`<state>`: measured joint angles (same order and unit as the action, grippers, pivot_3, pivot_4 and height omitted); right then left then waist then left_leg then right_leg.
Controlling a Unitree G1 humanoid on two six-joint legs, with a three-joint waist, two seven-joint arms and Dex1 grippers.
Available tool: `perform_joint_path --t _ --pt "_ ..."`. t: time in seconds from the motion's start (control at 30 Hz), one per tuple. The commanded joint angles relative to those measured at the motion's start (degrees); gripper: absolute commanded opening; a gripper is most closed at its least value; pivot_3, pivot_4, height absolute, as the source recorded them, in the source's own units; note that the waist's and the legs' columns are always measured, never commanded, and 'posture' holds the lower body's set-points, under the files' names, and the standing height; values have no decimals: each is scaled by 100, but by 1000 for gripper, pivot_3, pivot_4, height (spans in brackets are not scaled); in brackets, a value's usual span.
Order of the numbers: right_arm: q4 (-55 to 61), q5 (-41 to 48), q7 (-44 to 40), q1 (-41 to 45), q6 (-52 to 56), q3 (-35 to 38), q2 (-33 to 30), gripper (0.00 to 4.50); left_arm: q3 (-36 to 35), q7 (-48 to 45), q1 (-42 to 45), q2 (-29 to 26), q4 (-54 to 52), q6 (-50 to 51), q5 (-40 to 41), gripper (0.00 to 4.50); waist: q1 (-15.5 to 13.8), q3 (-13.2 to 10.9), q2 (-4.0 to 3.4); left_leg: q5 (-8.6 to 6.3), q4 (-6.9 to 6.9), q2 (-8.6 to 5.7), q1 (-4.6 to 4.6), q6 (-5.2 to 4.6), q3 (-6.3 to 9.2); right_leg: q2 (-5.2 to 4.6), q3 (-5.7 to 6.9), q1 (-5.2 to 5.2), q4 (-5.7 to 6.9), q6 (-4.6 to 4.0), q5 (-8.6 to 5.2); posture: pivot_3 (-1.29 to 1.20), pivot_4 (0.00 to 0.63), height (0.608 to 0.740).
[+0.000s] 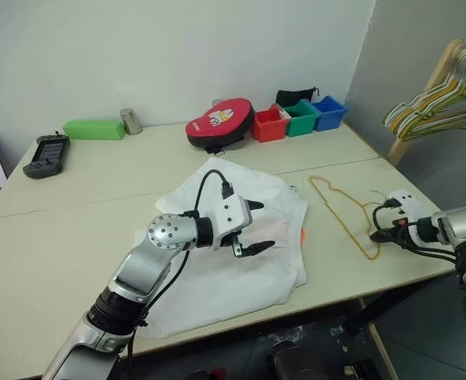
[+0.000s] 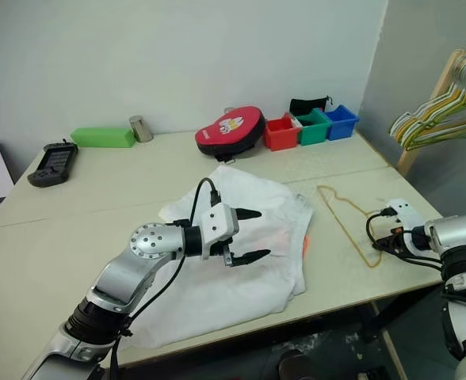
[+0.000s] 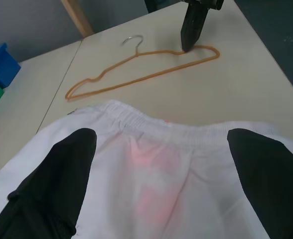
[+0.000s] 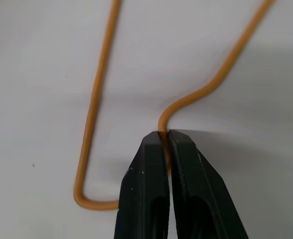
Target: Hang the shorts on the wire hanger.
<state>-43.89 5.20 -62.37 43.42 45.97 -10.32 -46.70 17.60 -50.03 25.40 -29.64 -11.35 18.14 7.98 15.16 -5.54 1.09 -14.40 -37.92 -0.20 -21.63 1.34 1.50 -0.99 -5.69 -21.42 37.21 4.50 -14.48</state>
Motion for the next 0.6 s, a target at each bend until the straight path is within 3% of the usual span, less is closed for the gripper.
perform_joint_path --t 0.03,0.23,0.6 --pt "-19 -89 -22 -3 -115 41 -27 36 -167 39 139 28 -31 -136 -16 4500 -3 0 0 0 0 -1 0 0 0 -1 0 0 0 0 0 -189 42 740" --pt "163 -206 122 72 -514 30 -54 36 -188 32 197 48 59 -164 -17 4500 -5 -1 -2 0 0 -6 -1 0 0 -7 -4 -2 0 1 0 -196 42 740" --pt "840 -1438 1131 399 -3170 -342 -213 36 -1223 -126 1536 -310 1853 -256 260 4500 25 -4 -6 0 2 -8 -23 0 0 -7 -3 -29 1 7 3 -199 43 740"
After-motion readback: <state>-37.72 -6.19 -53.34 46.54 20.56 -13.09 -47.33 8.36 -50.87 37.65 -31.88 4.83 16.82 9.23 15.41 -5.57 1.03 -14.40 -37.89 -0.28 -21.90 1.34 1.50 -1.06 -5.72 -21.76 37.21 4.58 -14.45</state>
